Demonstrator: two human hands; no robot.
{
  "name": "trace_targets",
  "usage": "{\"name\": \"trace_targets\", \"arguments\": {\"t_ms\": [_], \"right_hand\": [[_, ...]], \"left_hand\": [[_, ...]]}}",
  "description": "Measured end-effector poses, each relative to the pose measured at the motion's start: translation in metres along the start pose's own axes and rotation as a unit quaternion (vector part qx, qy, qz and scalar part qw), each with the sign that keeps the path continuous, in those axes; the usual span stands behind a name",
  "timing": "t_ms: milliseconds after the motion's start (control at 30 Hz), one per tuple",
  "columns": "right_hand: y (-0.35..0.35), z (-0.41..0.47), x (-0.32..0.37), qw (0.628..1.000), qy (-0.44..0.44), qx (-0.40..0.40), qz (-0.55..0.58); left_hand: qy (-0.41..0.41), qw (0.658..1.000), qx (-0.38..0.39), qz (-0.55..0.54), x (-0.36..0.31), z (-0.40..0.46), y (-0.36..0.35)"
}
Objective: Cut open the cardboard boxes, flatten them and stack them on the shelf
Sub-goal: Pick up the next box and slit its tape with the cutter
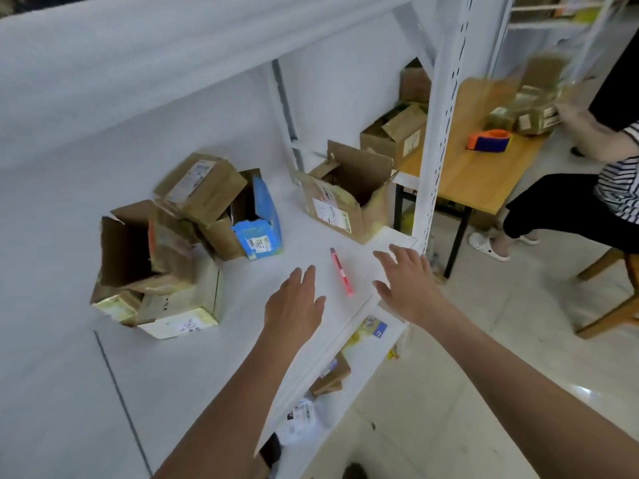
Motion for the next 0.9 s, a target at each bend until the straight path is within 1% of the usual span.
{"name": "trace_targets", "arguments": {"t_ms": [100, 267, 400, 500, 633, 700, 767, 833, 900], "right_hand": [[0.003, 0.043, -0.001, 1.0, 0.004, -0.008, 0.002], [0.02, 0.112, 0.002, 0.998, 0.036, -0.058, 0.01], [0.014, 0.167, 0.002, 0.997, 0.063, -0.052, -0.013], [0.005, 0.208, -0.002, 0.994, 0.09, -0.035, -0.047], [0.002, 0.24, 0.002, 0.982, 0.159, 0.0, -0.102], [0.002, 0.247, 0.007, 0.976, 0.175, 0.031, -0.128], [-0.003, 0.25, 0.016, 0.972, 0.202, 0.054, -0.111], [-0.001, 0.252, 0.028, 0.97, 0.214, 0.053, -0.103], [-0.004, 0.248, 0.036, 0.963, 0.238, 0.072, -0.106]], "left_hand": [[0.002, 1.0, 0.009, 0.001, 0.0, 0.041, -0.005], [0.015, 1.0, -0.002, 0.007, -0.001, 0.095, 0.001], [0.035, 0.999, -0.009, 0.019, 0.003, 0.128, 0.004], [0.092, 0.996, -0.02, 0.003, 0.009, 0.149, 0.006], [0.168, 0.986, 0.007, -0.007, 0.005, 0.158, 0.004], [0.202, 0.979, 0.001, -0.015, 0.003, 0.16, 0.007], [0.234, 0.972, -0.001, -0.026, 0.003, 0.154, 0.008], [0.269, 0.962, -0.003, -0.04, 0.007, 0.142, 0.005], [0.307, 0.95, 0.01, -0.06, 0.015, 0.129, -0.002]]}}
Point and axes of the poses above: each hand's wrist, its own z-axis towards the middle knuckle, its own y-axis out of the back of the hand, x = y × z, the point moved 9 cm from there along z, towards the middle knuckle, and after that the axes turned 7 degrees about -x, right-handed, at the moved point
